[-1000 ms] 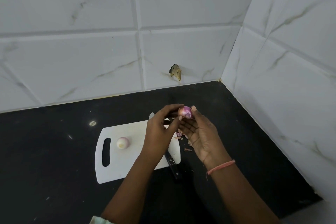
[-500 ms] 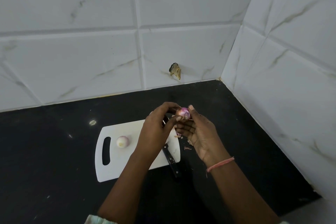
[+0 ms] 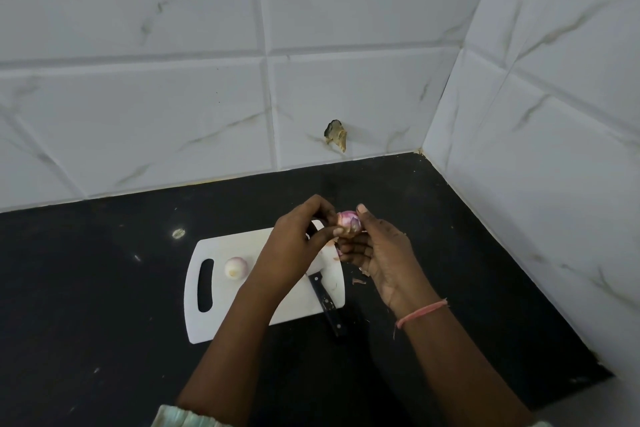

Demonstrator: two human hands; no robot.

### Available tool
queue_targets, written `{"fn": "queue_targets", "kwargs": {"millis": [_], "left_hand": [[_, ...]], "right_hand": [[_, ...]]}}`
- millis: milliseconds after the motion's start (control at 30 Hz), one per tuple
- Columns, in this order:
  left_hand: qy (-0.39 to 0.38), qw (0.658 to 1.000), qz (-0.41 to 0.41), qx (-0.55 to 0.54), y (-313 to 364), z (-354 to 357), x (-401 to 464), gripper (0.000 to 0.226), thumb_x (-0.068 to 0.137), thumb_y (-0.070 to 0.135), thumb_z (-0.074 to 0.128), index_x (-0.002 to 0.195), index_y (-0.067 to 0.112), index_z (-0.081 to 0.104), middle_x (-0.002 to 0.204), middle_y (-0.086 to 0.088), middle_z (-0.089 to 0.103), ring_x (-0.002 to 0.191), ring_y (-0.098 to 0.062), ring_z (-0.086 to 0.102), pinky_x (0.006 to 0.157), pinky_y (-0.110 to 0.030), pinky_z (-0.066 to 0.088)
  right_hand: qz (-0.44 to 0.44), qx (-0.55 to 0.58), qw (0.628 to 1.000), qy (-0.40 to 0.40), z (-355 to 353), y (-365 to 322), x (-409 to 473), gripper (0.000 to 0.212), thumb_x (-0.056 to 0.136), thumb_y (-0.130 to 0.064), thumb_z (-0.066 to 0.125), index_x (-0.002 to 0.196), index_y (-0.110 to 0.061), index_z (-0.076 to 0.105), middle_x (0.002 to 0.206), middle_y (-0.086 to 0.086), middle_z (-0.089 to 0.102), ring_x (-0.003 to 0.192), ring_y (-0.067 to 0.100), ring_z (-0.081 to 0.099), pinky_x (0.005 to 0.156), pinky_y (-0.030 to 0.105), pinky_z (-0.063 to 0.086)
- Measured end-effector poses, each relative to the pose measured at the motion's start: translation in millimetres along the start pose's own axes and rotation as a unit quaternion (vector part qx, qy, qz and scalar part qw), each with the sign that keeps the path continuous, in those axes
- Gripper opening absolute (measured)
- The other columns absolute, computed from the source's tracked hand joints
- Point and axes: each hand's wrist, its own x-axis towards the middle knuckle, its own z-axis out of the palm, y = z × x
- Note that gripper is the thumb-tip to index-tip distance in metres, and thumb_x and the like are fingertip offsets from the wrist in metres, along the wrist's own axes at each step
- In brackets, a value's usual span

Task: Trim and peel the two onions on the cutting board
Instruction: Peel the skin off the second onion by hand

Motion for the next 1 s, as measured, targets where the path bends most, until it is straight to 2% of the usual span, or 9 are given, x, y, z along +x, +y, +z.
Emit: {"fn": "queue_targets", "kwargs": {"millis": [100, 200, 233, 400, 533, 667, 767, 867, 1000], "left_hand": [[0.018, 1.000, 0.007, -0.016, 2.2, 0.2, -3.9, 0.022, 0.089, 0.016, 0.071, 0.099, 0.029, 0.056, 0.091, 0.022, 0.059, 0.085, 0.010, 0.057, 0.068, -0.005, 0.046], [0.028, 0.999, 0.038, -0.021, 4.5, -1.2, -8.5, 0.045, 0.088, 0.014, 0.072, 0.126, 0.034, 0.058, 0.105, 0.021, 0.058, 0.087, 0.003, 0.060, 0.071, -0.008, 0.048], [0.026, 0.998, 0.049, -0.010, 4.6, -1.7, -9.6, 0.047, 0.089, 0.014, 0.071, 0.128, 0.035, 0.058, 0.109, 0.019, 0.057, 0.088, 0.001, 0.060, 0.071, -0.008, 0.049], [0.056, 0.996, 0.069, -0.004, 6.4, -4.1, -14.4, 0.029, 0.087, 0.013, 0.073, 0.113, 0.024, 0.068, 0.103, 0.018, 0.062, 0.086, 0.003, 0.060, 0.068, -0.008, 0.047], [0.094, 0.994, 0.058, -0.021, 9.5, -6.0, -15.3, 0.023, 0.082, 0.010, 0.078, 0.101, 0.020, 0.069, 0.096, 0.008, 0.068, 0.081, -0.008, 0.062, 0.065, -0.011, 0.048], [0.083, 0.994, 0.056, -0.034, 9.6, -6.3, -13.7, 0.018, 0.083, 0.010, 0.077, 0.097, 0.018, 0.070, 0.094, 0.008, 0.067, 0.080, -0.011, 0.063, 0.066, -0.013, 0.049], [0.066, 0.995, 0.062, -0.040, 10.5, -7.3, -10.5, 0.019, 0.083, 0.010, 0.076, 0.099, 0.017, 0.069, 0.093, 0.008, 0.067, 0.081, -0.011, 0.063, 0.066, -0.016, 0.051], [0.062, 0.995, 0.061, -0.053, 15.1, -7.6, -4.2, 0.019, 0.083, 0.013, 0.078, 0.097, 0.020, 0.068, 0.091, 0.010, 0.066, 0.083, -0.008, 0.062, 0.067, -0.012, 0.049], [0.068, 0.994, 0.055, -0.060, 19.2, -5.9, 6.1, 0.019, 0.080, 0.016, 0.080, 0.091, 0.019, 0.065, 0.086, 0.009, 0.065, 0.081, -0.007, 0.062, 0.066, -0.009, 0.047]], "right_hand": [[0.003, 0.001, 1.000, -0.002, 1.8, -1.3, -1.9, 0.042, 0.090, -0.041, 0.062, 0.100, 0.000, 0.067, 0.084, 0.023, 0.070, 0.069, 0.025, 0.067, 0.073, 0.042, 0.058], [0.008, 0.002, 1.000, -0.006, 3.8, -0.9, -5.4, 0.041, 0.093, -0.039, 0.058, 0.100, 0.000, 0.068, 0.080, 0.019, 0.070, 0.067, 0.023, 0.067, 0.066, 0.037, 0.058], [0.010, 0.002, 1.000, -0.006, 4.6, -0.7, -6.6, 0.041, 0.093, -0.040, 0.058, 0.100, 0.000, 0.068, 0.081, 0.019, 0.070, 0.067, 0.023, 0.067, 0.064, 0.036, 0.057], [0.020, 0.023, 0.999, -0.008, 7.8, -1.6, -14.2, 0.042, 0.093, -0.040, 0.057, 0.102, 0.000, 0.067, 0.085, 0.021, 0.070, 0.069, 0.023, 0.068, 0.060, 0.032, 0.056], [0.043, 0.084, 0.995, -0.009, 9.4, -5.3, -21.2, 0.038, 0.095, -0.038, 0.057, 0.103, -0.002, 0.065, 0.081, 0.018, 0.071, 0.069, 0.021, 0.069, 0.058, 0.030, 0.057], [0.074, 0.132, 0.988, -0.023, 9.7, -11.9, -25.5, 0.036, 0.098, -0.036, 0.052, 0.103, -0.002, 0.065, 0.084, 0.018, 0.072, 0.071, 0.022, 0.070, 0.064, 0.032, 0.057], [0.068, 0.122, 0.990, -0.031, 9.8, -18.0, -28.7, 0.039, 0.100, -0.033, 0.045, 0.103, 0.001, 0.064, 0.081, 0.019, 0.072, 0.069, 0.023, 0.069, 0.064, 0.034, 0.056], [0.059, 0.088, 0.994, -0.020, 11.1, -24.5, -30.6, 0.040, 0.102, -0.032, 0.040, 0.102, 0.001, 0.063, 0.081, 0.020, 0.071, 0.066, 0.025, 0.069, 0.063, 0.036, 0.056], [0.053, 0.047, 0.997, -0.011, 14.8, -33.7, -31.3, 0.046, 0.102, -0.040, 0.041, 0.106, 0.000, 0.063, 0.086, 0.022, 0.071, 0.068, 0.027, 0.070, 0.063, 0.038, 0.058]]}}
